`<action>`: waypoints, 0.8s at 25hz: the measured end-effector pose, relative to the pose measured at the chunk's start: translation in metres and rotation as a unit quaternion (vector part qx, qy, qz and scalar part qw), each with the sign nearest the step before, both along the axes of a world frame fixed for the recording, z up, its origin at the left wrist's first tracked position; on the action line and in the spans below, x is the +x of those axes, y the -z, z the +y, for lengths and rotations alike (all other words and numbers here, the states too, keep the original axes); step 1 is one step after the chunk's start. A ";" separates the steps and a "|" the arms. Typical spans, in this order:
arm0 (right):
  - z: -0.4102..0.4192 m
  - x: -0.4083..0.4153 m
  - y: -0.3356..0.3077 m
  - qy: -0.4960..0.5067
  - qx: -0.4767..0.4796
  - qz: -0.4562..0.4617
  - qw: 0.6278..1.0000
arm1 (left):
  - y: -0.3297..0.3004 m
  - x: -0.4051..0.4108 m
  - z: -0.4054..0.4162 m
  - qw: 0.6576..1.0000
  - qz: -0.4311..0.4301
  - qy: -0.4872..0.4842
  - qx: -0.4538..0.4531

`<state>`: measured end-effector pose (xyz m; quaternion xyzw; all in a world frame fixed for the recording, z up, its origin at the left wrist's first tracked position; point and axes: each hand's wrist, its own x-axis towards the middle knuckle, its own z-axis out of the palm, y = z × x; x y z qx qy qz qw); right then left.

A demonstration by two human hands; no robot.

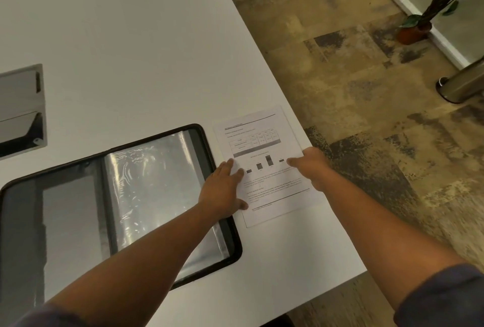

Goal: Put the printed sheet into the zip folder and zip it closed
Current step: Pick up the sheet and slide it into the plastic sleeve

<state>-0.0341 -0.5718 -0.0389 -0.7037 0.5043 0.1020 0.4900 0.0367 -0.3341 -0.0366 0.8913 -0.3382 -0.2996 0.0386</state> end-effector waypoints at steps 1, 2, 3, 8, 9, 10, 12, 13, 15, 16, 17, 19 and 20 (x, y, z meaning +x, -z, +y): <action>-0.001 0.001 0.002 -0.009 0.011 0.004 1.000 | 0.000 0.000 0.000 1.000 0.003 -0.001 0.000; 0.000 0.000 0.000 -0.015 0.012 0.007 1.000 | -0.001 0.001 0.000 1.000 0.006 -0.003 -0.001; -0.002 0.001 0.001 -0.023 0.011 0.005 1.000 | -0.001 0.001 0.000 1.000 0.008 -0.004 -0.002; -0.002 -0.002 -0.011 -0.062 0.012 -0.025 0.998 | 0.003 0.002 0.000 1.000 0.015 -0.007 -0.011; -0.003 -0.003 -0.016 -0.066 0.010 -0.040 0.997 | 0.004 0.002 0.000 1.000 0.020 -0.005 -0.015; -0.003 -0.003 -0.021 -0.068 0.011 -0.055 0.996 | 0.005 0.002 0.002 0.999 0.027 -0.006 -0.024; -0.002 -0.003 -0.033 -0.067 0.016 -0.078 0.995 | 0.004 0.004 0.007 0.993 0.069 -0.055 -0.081; -0.001 -0.003 -0.040 -0.064 0.027 -0.090 0.993 | 0.006 0.005 0.009 0.977 0.105 -0.118 -0.140; 0.004 0.000 -0.055 -0.060 0.056 -0.119 0.990 | -0.003 0.010 0.016 0.898 0.179 -0.285 -0.282; 0.010 0.004 -0.060 -0.056 0.072 -0.128 0.988 | -0.011 0.016 0.022 0.840 0.216 -0.359 -0.344; 0.016 0.009 -0.064 -0.057 0.088 -0.138 0.985 | -0.018 0.024 0.029 0.777 0.259 -0.419 -0.393; 0.034 0.021 -0.073 -0.065 0.111 -0.157 0.979 | -0.033 0.044 0.047 0.662 0.364 -0.489 -0.436; 0.045 0.027 -0.077 -0.066 0.121 -0.166 0.976 | -0.041 0.052 0.057 0.623 0.407 -0.505 -0.438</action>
